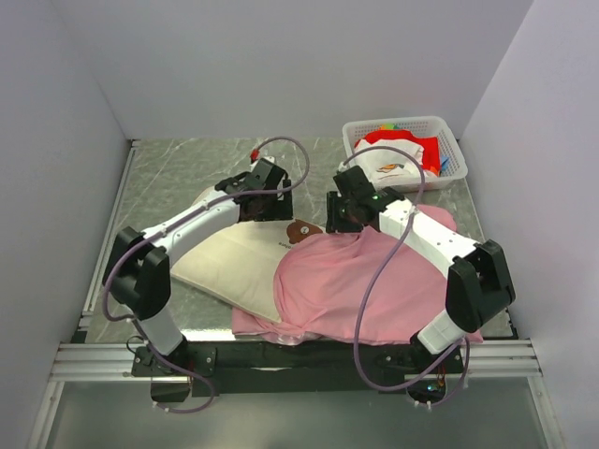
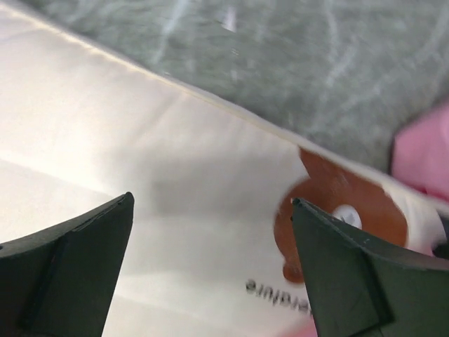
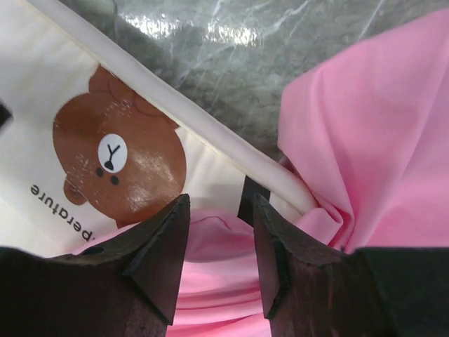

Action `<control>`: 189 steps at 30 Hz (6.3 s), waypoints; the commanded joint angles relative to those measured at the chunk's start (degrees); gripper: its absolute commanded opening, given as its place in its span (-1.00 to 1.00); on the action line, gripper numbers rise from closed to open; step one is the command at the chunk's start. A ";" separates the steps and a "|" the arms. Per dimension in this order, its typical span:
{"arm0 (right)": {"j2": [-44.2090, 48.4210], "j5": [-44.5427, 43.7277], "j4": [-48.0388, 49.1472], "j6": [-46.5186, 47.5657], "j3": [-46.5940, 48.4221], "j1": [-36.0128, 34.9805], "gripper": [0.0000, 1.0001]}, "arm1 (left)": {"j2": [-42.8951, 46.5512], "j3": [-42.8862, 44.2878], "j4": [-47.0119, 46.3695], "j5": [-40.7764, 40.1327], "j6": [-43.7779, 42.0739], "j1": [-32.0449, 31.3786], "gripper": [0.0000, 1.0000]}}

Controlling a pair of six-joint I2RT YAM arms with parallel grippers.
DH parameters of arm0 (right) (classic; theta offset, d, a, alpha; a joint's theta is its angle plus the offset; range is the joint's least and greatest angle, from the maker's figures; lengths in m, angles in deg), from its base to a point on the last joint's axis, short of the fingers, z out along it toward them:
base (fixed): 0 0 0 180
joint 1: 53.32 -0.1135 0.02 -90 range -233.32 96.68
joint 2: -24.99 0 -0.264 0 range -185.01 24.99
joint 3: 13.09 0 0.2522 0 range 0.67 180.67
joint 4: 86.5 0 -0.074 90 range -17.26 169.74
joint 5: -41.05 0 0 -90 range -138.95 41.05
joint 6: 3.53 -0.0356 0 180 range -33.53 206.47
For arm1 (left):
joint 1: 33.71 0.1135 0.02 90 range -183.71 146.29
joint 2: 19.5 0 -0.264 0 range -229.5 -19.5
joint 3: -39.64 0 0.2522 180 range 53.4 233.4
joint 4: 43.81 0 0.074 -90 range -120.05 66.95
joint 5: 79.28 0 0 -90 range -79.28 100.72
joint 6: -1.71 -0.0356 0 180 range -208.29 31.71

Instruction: Put the pillow into the pillowcase

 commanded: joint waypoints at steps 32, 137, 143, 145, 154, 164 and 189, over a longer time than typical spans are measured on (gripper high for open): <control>3.97 -6.02 -7.22 -0.42 15.30 -2.79 0.12 | 19.38 -22.70 -27.97 -20.33 19.30 0.90 -0.98; 3.63 -32.29 1.22 -27.92 -12.92 -43.49 -0.17 | 45.41 -61.81 -34.45 -16.64 40.83 -1.30 -0.02; 4.32 -34.40 -2.64 -29.06 -12.30 -43.40 -0.38 | 45.22 -58.83 -31.32 -20.33 37.50 -2.09 -0.98; 5.38 -35.02 -3.35 -29.50 -12.82 -43.49 -0.29 | 48.02 -58.05 -29.82 -20.51 36.62 -2.18 -0.98; 2.49 -34.58 -3.88 -29.15 -12.21 -43.57 -0.20 | 52.78 -55.93 -24.02 -21.39 36.08 -2.97 -0.98; 1.52 -28.34 -3.78 -13.52 12.07 -45.15 -1.00 | 53.84 -48.38 -18.84 -23.75 35.64 -7.54 -0.98; 6.01 -0.41 6.99 -5.51 7.85 -12.59 -1.00 | 41.01 -14.70 -0.54 -25.35 33.53 -22.48 -0.98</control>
